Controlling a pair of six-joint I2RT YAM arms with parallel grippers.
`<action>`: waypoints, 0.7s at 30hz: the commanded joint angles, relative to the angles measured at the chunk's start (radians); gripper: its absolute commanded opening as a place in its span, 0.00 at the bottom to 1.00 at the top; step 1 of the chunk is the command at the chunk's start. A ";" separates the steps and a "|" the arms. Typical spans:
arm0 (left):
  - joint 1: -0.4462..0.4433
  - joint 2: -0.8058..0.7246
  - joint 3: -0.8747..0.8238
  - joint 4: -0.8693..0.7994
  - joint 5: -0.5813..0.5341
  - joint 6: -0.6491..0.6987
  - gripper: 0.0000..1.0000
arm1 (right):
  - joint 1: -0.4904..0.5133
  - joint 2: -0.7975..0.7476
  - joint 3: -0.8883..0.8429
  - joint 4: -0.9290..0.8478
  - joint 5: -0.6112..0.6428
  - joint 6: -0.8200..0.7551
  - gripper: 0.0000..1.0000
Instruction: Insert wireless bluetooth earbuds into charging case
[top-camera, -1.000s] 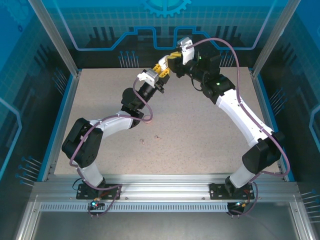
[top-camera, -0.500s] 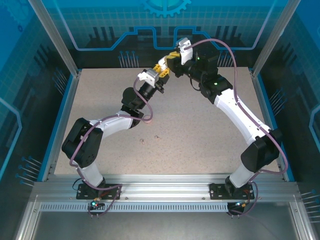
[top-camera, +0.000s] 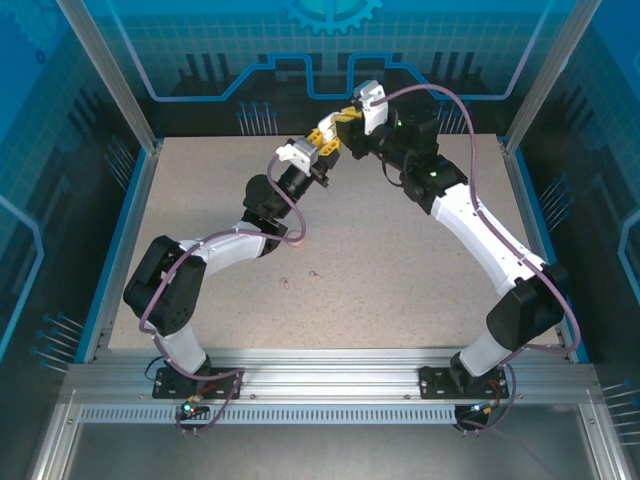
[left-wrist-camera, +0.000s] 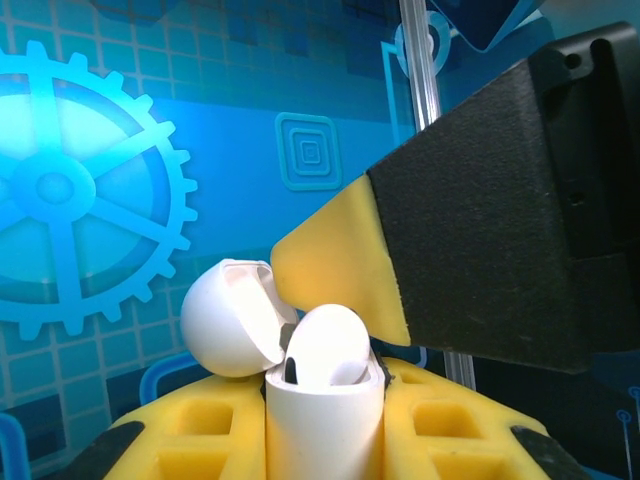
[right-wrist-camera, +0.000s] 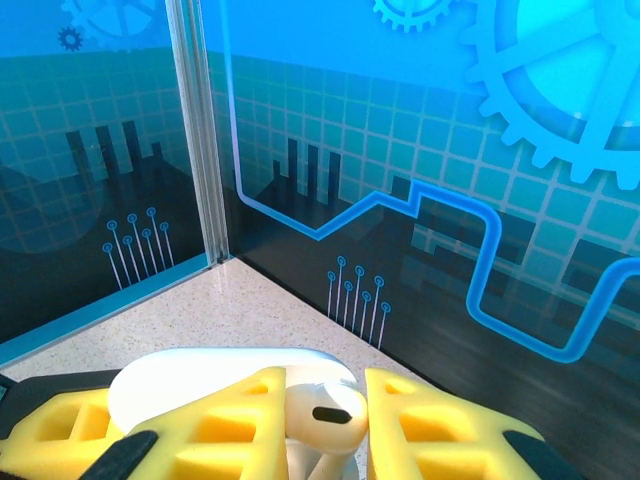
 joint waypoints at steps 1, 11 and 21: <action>-0.004 -0.056 0.023 0.085 0.035 -0.016 0.00 | 0.000 -0.038 -0.030 0.016 0.008 -0.001 0.21; 0.005 -0.091 0.024 0.080 0.107 -0.076 0.00 | -0.010 -0.086 -0.072 0.017 -0.035 -0.018 0.20; 0.008 -0.115 0.027 0.073 0.157 -0.106 0.00 | -0.012 -0.107 -0.064 -0.030 -0.115 -0.038 0.18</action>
